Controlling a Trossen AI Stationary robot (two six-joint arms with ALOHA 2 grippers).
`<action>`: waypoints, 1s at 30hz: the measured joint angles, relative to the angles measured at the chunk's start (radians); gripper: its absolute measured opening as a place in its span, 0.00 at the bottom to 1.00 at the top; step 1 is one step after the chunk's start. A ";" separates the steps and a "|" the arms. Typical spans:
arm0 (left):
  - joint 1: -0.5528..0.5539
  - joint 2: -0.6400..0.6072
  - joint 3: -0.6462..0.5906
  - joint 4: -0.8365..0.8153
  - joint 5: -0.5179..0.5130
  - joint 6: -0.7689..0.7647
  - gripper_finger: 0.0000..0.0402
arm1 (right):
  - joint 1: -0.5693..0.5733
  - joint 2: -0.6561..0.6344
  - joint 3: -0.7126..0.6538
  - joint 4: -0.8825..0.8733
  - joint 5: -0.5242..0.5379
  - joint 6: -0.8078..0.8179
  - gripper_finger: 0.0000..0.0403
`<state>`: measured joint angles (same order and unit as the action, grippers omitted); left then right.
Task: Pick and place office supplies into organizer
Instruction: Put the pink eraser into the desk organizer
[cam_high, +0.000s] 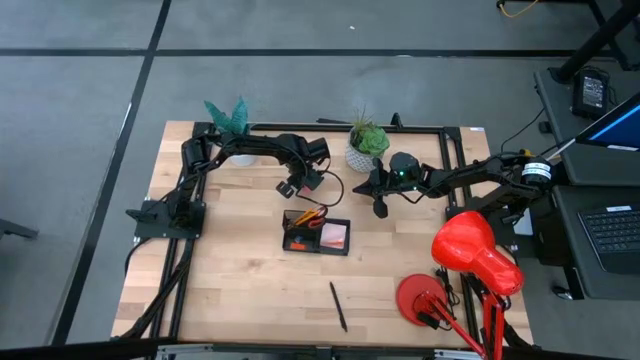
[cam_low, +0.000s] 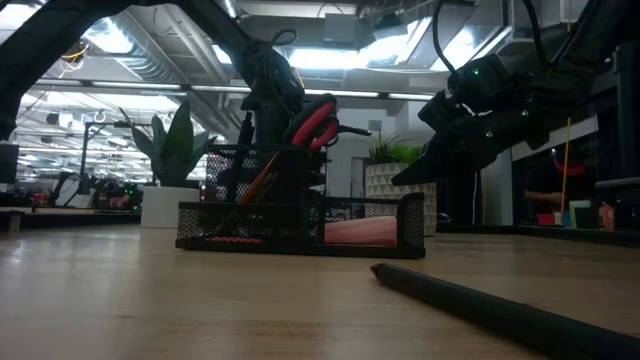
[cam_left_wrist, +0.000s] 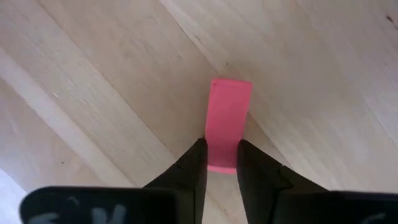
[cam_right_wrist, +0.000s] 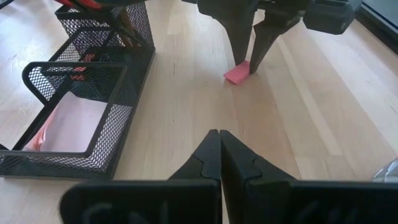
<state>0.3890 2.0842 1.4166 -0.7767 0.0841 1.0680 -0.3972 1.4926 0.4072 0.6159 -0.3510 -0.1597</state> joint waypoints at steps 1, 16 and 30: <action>0.000 0.000 0.000 0.000 -0.002 -0.011 0.17 | 0.000 0.000 0.000 0.000 0.000 0.001 0.00; -0.004 -0.086 0.000 -0.011 -0.095 -0.030 0.16 | 0.000 0.000 0.000 0.010 0.002 0.009 0.00; -0.005 -0.350 0.004 -0.076 -0.145 -0.166 0.16 | 0.000 0.000 0.000 0.015 0.002 0.018 0.00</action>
<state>0.3840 1.7343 1.4203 -0.8528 -0.0612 0.9019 -0.3969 1.4927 0.4074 0.6308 -0.3489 -0.1416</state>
